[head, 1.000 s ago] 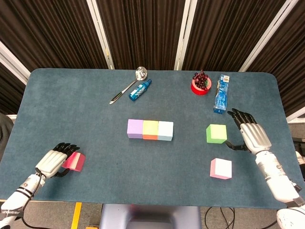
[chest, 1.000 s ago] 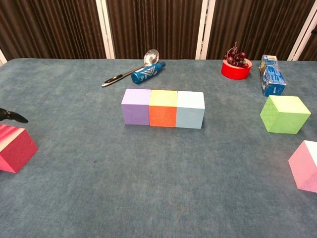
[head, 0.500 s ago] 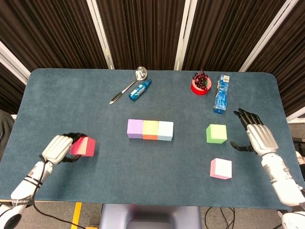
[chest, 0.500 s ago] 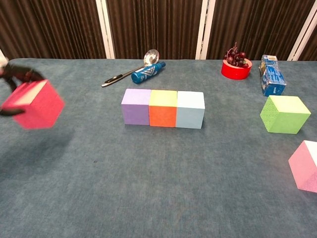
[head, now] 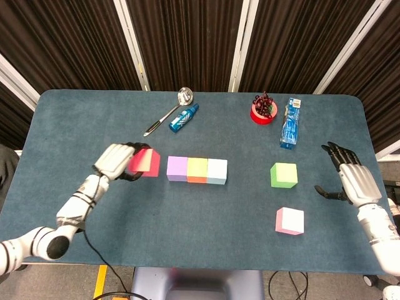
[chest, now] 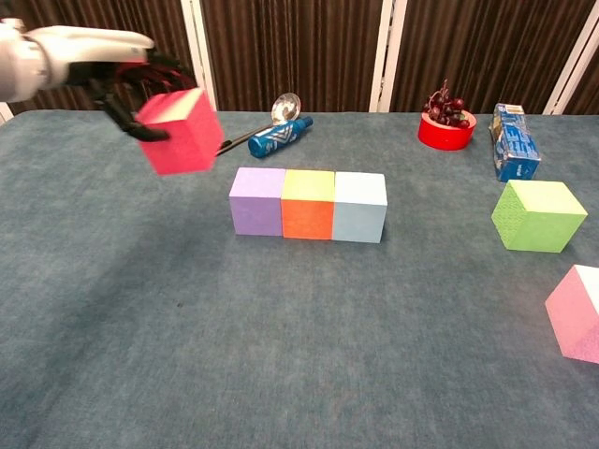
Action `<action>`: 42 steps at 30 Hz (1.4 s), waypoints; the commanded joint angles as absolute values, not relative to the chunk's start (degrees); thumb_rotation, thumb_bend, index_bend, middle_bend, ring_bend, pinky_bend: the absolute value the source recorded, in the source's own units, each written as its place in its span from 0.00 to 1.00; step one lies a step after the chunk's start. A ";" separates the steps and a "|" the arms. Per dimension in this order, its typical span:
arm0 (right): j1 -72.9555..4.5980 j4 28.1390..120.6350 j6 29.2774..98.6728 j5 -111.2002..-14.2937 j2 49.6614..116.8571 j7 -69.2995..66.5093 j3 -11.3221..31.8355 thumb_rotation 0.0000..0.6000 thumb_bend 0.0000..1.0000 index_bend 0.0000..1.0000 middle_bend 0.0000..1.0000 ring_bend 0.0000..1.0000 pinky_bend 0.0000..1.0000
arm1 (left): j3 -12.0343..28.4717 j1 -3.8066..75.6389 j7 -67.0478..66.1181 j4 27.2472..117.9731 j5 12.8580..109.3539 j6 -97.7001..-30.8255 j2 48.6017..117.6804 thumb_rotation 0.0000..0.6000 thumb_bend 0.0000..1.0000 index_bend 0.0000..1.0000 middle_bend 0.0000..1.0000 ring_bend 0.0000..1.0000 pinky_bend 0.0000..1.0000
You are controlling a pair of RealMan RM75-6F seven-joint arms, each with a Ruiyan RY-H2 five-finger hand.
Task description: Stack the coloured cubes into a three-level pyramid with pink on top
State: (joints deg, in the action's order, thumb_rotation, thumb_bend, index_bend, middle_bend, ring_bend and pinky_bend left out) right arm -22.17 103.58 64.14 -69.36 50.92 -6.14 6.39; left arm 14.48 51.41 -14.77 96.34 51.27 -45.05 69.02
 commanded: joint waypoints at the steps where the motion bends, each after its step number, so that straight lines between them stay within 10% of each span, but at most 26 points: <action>1: -22.05 103.52 63.89 -69.26 50.83 -6.13 6.52 1.00 0.36 0.12 0.11 0.00 0.00 | 14.89 61.58 -26.28 94.10 37.27 -44.18 75.67 1.00 0.37 0.35 0.56 0.47 0.38; 21: -22.31 99.96 60.12 -68.55 51.08 -8.49 7.86 1.00 0.36 0.12 0.10 0.00 0.00 | 13.02 78.68 -41.97 84.93 9.55 -49.27 85.49 1.00 0.37 0.33 0.56 0.47 0.35; 42: -22.03 98.57 58.73 -68.95 50.99 -9.85 8.48 1.00 0.36 0.12 0.10 0.00 0.00 | 14.62 80.54 -43.10 85.60 4.96 -51.72 87.07 1.00 0.38 0.29 0.54 0.47 0.33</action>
